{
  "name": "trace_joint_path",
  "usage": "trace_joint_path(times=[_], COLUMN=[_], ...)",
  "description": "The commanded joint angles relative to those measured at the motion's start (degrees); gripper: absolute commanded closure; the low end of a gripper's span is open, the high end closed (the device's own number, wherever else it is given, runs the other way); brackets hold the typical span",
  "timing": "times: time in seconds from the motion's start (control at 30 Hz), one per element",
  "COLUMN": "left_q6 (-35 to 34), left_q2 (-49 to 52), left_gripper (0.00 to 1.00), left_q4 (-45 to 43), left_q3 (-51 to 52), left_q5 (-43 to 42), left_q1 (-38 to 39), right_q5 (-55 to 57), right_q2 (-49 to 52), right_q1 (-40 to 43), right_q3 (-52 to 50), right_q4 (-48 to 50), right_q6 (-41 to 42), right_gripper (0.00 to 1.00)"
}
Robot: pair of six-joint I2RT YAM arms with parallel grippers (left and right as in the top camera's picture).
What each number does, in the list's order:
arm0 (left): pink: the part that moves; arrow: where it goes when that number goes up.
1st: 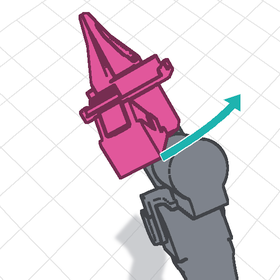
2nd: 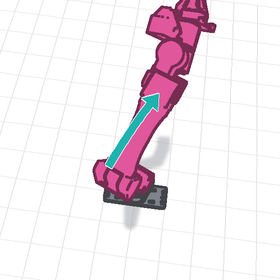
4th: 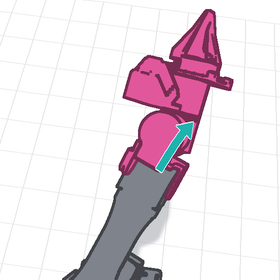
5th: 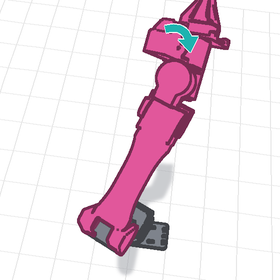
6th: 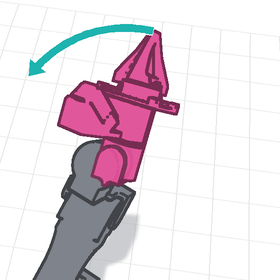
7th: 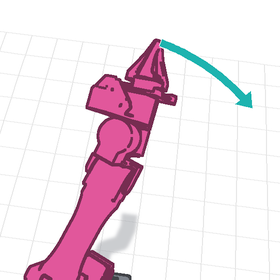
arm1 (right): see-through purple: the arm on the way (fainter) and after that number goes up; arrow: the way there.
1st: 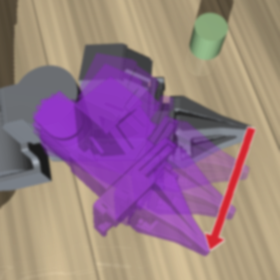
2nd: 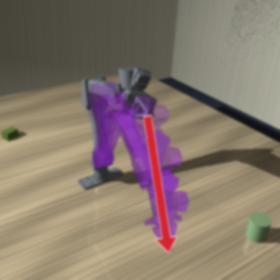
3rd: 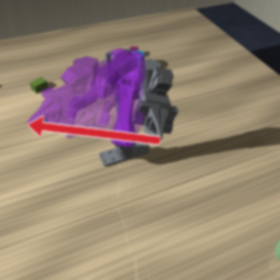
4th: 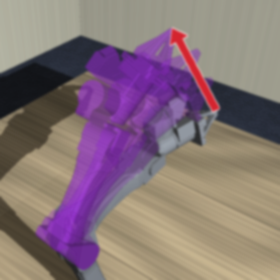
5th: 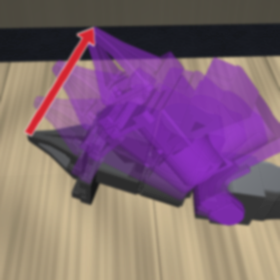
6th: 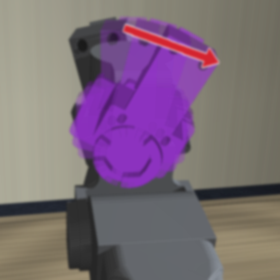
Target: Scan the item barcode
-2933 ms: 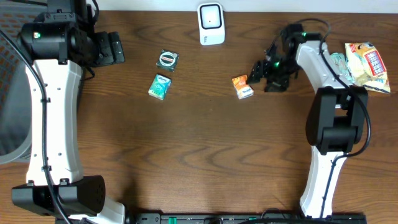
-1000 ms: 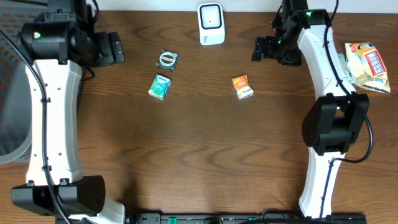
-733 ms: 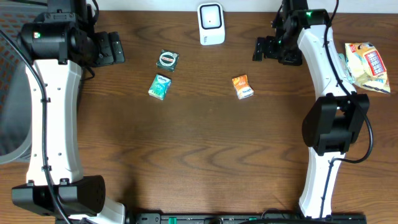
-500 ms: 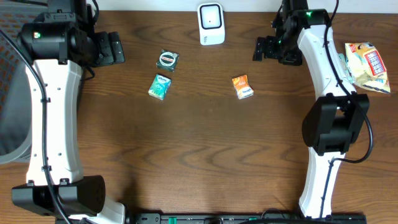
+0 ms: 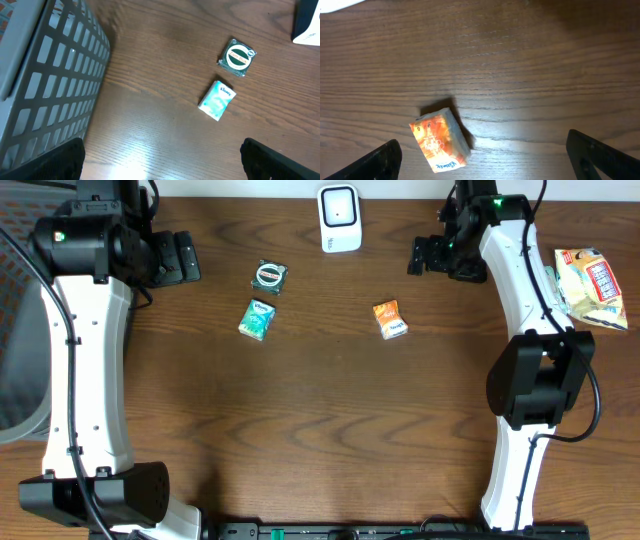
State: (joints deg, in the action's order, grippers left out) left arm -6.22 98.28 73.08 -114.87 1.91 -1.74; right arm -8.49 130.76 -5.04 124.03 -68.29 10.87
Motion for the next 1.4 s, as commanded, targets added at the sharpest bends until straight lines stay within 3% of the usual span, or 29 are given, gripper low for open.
trace_joint_path(times=[0.0,1.37], left_q6=[-0.5,-0.5], left_q2=[0.22,0.22], left_gripper=[0.02,0.02], left_q4=[0.0,0.0], left_q3=[0.28,0.28], left_q5=[0.92,0.92], left_q1=[-0.24,-0.24], right_q5=[0.46,0.92], right_q2=[-0.55,-0.31], right_q1=[0.22,0.55], right_q3=[0.35,-0.55], right_q4=[0.0,0.42], right_q6=[-0.68,-0.68], right_gripper=[0.01,0.01])
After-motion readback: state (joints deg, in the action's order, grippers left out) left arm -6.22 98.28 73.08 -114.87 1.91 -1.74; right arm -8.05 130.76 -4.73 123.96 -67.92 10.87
